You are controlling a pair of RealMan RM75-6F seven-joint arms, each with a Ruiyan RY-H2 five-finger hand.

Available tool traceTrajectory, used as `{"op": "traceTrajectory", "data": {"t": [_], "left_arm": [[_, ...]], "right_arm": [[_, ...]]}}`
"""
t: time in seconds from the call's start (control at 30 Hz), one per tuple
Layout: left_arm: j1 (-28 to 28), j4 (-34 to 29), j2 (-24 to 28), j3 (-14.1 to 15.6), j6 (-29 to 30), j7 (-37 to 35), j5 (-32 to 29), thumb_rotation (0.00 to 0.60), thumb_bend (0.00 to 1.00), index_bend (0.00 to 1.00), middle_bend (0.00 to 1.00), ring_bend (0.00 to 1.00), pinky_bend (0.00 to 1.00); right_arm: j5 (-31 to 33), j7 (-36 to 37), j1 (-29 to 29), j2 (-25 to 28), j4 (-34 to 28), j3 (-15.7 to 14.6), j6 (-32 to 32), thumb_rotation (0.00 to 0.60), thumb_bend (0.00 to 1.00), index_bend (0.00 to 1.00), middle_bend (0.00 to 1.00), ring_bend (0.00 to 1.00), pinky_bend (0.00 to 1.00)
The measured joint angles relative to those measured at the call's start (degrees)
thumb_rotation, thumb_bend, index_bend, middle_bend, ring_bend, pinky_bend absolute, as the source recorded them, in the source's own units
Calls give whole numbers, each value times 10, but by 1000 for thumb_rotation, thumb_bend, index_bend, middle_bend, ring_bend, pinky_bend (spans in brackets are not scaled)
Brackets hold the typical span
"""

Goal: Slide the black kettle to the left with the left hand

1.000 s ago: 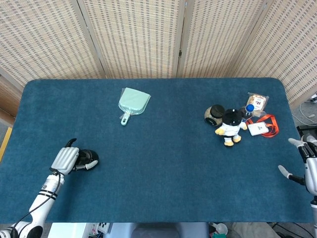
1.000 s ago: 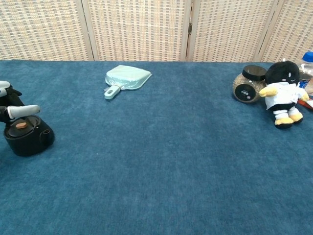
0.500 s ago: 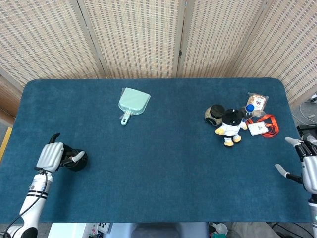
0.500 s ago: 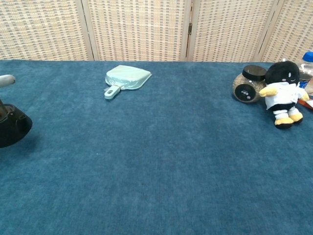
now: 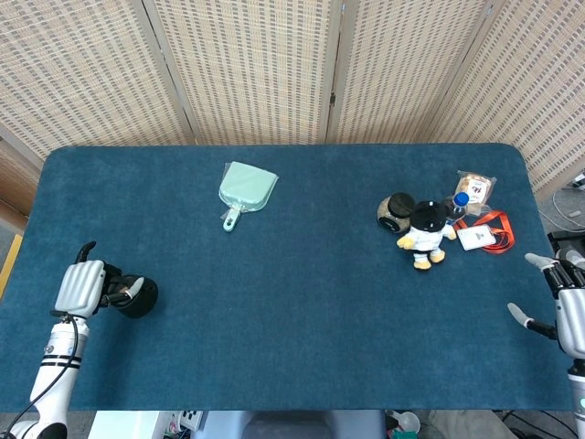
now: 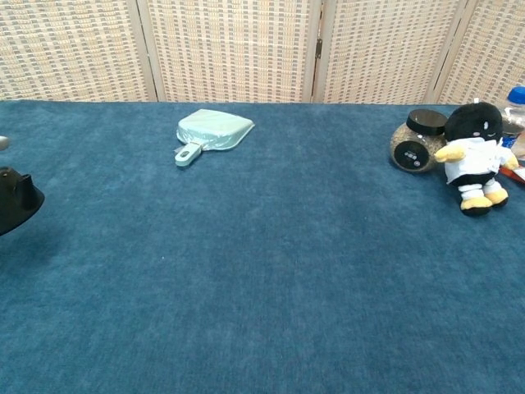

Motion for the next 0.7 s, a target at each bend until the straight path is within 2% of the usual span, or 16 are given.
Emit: {"op": "traceTrajectory", "data": {"t": [0.6, 0.7], "left_arm": [[2, 17, -5, 1, 3, -5, 13, 368, 322, 985, 1000, 886, 66], [3, 18, -5, 4, 2, -5, 17, 410, 323, 981, 1000, 883, 66]], "right_arm": [[4, -3, 2, -2, 0, -1, -6, 600, 115, 248, 300, 223, 266], [4, -3, 2, -2, 0, -1, -6, 600, 115, 248, 300, 223, 267]]}}
